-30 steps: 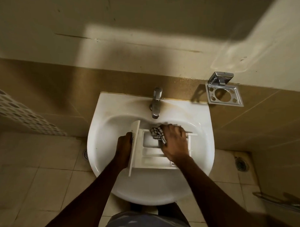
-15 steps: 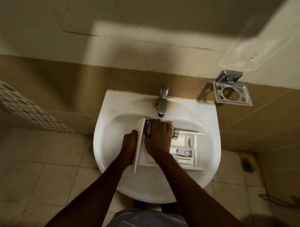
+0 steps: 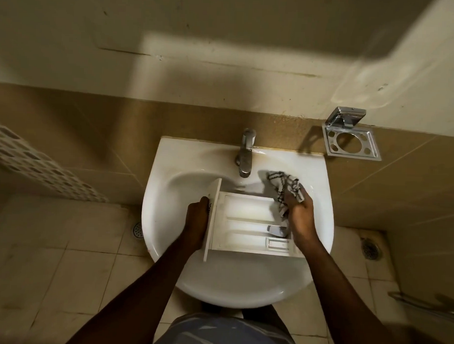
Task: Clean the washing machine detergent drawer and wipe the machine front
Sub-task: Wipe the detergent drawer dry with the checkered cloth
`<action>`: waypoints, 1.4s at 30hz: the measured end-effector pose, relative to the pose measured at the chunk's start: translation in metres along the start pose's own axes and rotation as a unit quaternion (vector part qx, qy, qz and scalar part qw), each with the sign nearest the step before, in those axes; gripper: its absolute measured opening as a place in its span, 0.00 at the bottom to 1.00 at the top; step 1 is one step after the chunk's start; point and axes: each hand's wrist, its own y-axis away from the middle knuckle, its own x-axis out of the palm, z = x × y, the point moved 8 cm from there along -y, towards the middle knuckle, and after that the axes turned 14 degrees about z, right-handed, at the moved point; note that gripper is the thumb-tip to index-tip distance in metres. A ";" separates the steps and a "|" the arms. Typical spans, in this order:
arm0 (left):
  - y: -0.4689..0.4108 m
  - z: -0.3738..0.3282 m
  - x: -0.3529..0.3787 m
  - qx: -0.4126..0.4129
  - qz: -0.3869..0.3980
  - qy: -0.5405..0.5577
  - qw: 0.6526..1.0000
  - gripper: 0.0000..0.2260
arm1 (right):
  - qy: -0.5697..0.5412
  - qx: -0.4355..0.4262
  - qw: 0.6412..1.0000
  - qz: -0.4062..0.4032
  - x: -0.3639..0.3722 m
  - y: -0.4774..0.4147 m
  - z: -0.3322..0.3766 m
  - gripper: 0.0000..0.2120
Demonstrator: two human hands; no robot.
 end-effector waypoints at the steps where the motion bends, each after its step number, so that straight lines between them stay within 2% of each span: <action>1: -0.001 0.001 0.000 -0.004 0.001 0.000 1.000 0.14 | -0.142 0.027 0.989 0.003 0.010 0.007 -0.001 0.16; 4: -0.006 0.003 0.002 -0.018 0.010 0.006 1.000 0.13 | -0.452 0.064 0.889 0.033 0.046 0.022 -0.002 0.21; 5: -0.007 0.003 0.003 -0.021 0.014 0.009 1.000 0.13 | -0.500 0.068 0.863 0.030 0.050 0.024 -0.004 0.20; 6: -0.009 0.004 0.003 -0.024 0.016 0.011 1.000 0.14 | -0.518 0.079 0.851 0.033 0.056 0.027 -0.007 0.18; 7: -0.010 0.005 0.002 -0.030 0.018 0.011 0.999 0.14 | -0.502 0.100 0.858 0.040 0.063 0.029 -0.013 0.16; 8: -0.011 0.007 0.001 -0.037 0.019 0.011 0.999 0.14 | -0.446 0.122 0.886 0.043 0.066 0.032 -0.021 0.14; 9: -0.011 0.009 0.001 -0.043 0.019 0.012 0.999 0.15 | -0.342 0.128 0.931 0.023 0.064 0.032 -0.029 0.13; 10: -0.012 0.010 0.001 -0.044 0.018 0.015 0.999 0.15 | -0.199 0.103 0.974 -0.029 0.056 0.031 -0.033 0.12; 11: -0.013 0.010 -0.001 -0.042 0.016 0.015 0.999 0.15 | -0.035 0.037 0.994 -0.093 0.049 0.031 -0.026 0.13; 12: -0.014 0.009 -0.001 -0.041 0.014 0.015 0.999 0.15 | 0.115 -0.054 0.986 -0.111 0.055 0.031 -0.012 0.16; 13: -0.014 0.008 -0.001 -0.041 0.012 0.013 0.999 0.15 | 0.235 -0.130 0.960 -0.083 0.075 0.031 -0.003 0.21; 14: -0.014 0.007 -0.001 -0.037 0.011 0.013 0.999 0.15 | 0.337 -0.165 0.926 -0.038 0.098 0.029 -0.005 0.27; 16: -0.013 0.005 0.000 -0.026 0.005 0.019 0.999 0.15 | 0.470 -0.166 0.865 0.050 0.128 0.023 -0.023 0.38; 17: -0.013 0.004 -0.001 -0.021 -0.002 0.015 1.000 0.15 | 0.497 -0.155 0.849 0.087 0.135 0.021 -0.031 0.40; 19: -0.012 0.002 -0.001 -0.021 -0.006 -0.005 1.000 0.16 | 0.504 -0.147 0.840 0.141 0.138 0.021 -0.037 0.41; 24: -0.016 -0.001 -0.002 -0.045 -0.013 -0.046 0.998 0.14 | 0.536 -0.198 0.787 0.233 0.122 0.045 -0.043 0.39; 28: -0.018 0.003 -0.003 -0.056 -0.007 -0.033 0.998 0.14 | 0.504 -0.186 0.777 0.327 0.102 0.077 -0.061 0.35; 30: -0.017 0.005 -0.002 -0.059 0.001 -0.029 0.998 0.15 | 0.465 -0.175 0.791 0.357 0.086 0.078 -0.055 0.35; 32: -0.017 0.006 -0.004 -0.057 -0.001 -0.027 0.998 0.15 | 0.384 -0.148 0.853 0.321 0.069 0.068 -0.043 0.32; 34: -0.014 0.004 -0.002 -0.055 0.002 -0.024 0.998 0.15 | 0.294 -0.097 0.931 0.194 0.051 0.052 -0.028 0.30; 35: -0.013 0.003 -0.002 -0.056 0.002 -0.023 0.998 0.15 | 0.266 -0.084 0.953 0.119 0.047 0.046 -0.024 0.28; 36: -0.014 0.003 -0.002 -0.054 0.000 -0.022 0.998 0.15 | 0.257 -0.083 0.961 0.066 0.051 0.041 -0.020 0.28; 37: -0.014 0.002 -0.001 -0.053 -0.001 -0.019 0.998 0.15 | 0.262 -0.090 0.960 0.046 0.062 0.036 -0.018 0.29; 39: -0.010 -0.001 0.000 -0.045 -0.005 -0.023 0.999 0.15 | 0.305 -0.109 0.942 0.082 0.098 0.029 -0.022 0.33; 42: -0.009 -0.003 -0.001 -0.030 -0.017 -0.027 0.999 0.16 | 0.466 -0.150 0.857 0.162 0.132 0.044 -0.046 0.37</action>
